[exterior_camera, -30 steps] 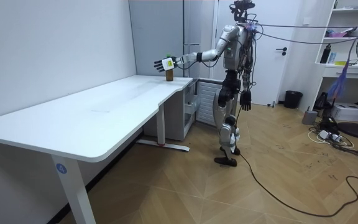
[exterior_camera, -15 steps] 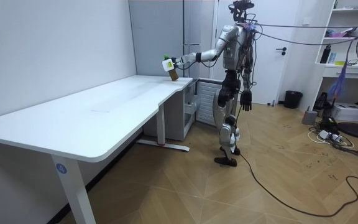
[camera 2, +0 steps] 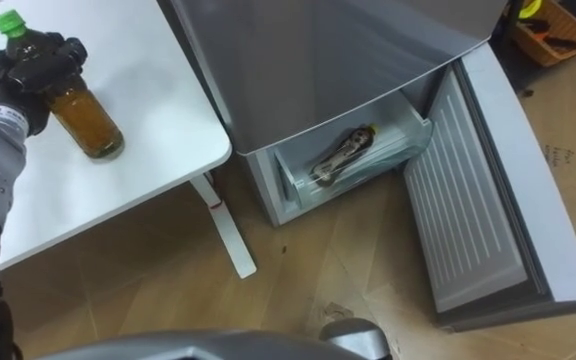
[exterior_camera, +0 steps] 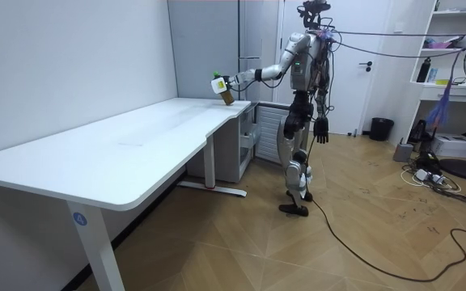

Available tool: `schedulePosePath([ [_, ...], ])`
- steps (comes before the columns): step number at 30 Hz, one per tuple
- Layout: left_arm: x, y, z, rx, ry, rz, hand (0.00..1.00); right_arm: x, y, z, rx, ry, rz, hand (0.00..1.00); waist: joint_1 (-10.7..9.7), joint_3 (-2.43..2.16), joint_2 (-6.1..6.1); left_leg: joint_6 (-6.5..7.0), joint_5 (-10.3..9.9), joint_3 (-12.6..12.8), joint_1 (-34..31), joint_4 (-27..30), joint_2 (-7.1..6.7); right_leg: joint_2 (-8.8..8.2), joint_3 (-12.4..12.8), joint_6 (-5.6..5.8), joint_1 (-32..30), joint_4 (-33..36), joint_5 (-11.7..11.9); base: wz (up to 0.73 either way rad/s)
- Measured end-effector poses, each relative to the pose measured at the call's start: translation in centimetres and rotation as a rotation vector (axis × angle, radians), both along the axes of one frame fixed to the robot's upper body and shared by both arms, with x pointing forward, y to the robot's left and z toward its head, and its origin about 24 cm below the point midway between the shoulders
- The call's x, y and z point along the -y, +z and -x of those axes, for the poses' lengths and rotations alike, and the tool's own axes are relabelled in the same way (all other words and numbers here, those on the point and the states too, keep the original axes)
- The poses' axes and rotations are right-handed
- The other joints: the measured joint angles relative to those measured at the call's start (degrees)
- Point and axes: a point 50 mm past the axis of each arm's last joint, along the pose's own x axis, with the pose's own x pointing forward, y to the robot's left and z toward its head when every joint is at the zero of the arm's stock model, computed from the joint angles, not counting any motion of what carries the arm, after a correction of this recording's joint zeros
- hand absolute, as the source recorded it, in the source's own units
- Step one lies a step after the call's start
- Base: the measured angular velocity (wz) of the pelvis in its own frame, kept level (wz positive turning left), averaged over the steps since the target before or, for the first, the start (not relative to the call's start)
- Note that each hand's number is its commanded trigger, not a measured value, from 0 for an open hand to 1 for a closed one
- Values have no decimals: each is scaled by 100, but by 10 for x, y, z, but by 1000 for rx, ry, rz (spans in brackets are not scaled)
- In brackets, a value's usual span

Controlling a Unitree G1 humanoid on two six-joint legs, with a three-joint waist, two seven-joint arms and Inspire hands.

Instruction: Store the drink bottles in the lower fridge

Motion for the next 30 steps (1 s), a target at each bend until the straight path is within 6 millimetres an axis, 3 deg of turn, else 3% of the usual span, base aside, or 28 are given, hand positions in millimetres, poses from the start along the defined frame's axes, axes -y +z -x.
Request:
schedulePosePath([
  [4, 0, 2, -1, 5, 14, -6, 100, -1, 0, -1, 3, 1, 0, 0, -2, -31, -63, 0, 2, -20, -9, 9, 1, -6, -41, 0, 4, 2, 0, 1],
  [11, 7, 4, -3, 8, 0, -19, 100, 0, -1, -8, 41, 16, 16, 0, -1, -23, -143, 0, 2, -106, -4, 48, -5, -30, -181, 0, 67, -10, 2, 7],
  [18, 31, 25, -10, 117, -79, -12, 100, -2, -2, -11, 45, 44, 30, 0, 153, -12, -159, 0, 0, -230, -88, 120, -11, -74, -373, 0, 84, -13, 2, 12],
  [22, 46, 38, 1, 207, -128, 1, 100, -5, -3, -20, 48, 78, 12, 0, 191, -14, -157, 0, 0, -328, -104, 122, -20, -96, -658, -6, 106, -10, -3, 10],
  [30, 52, 36, 22, 228, -157, 2, 100, -6, -3, -36, 85, 88, -9, 0, 385, -12, -157, -6, 4, -386, -96, 195, -22, -113, -771, -29, 144, -20, -21, 4],
])
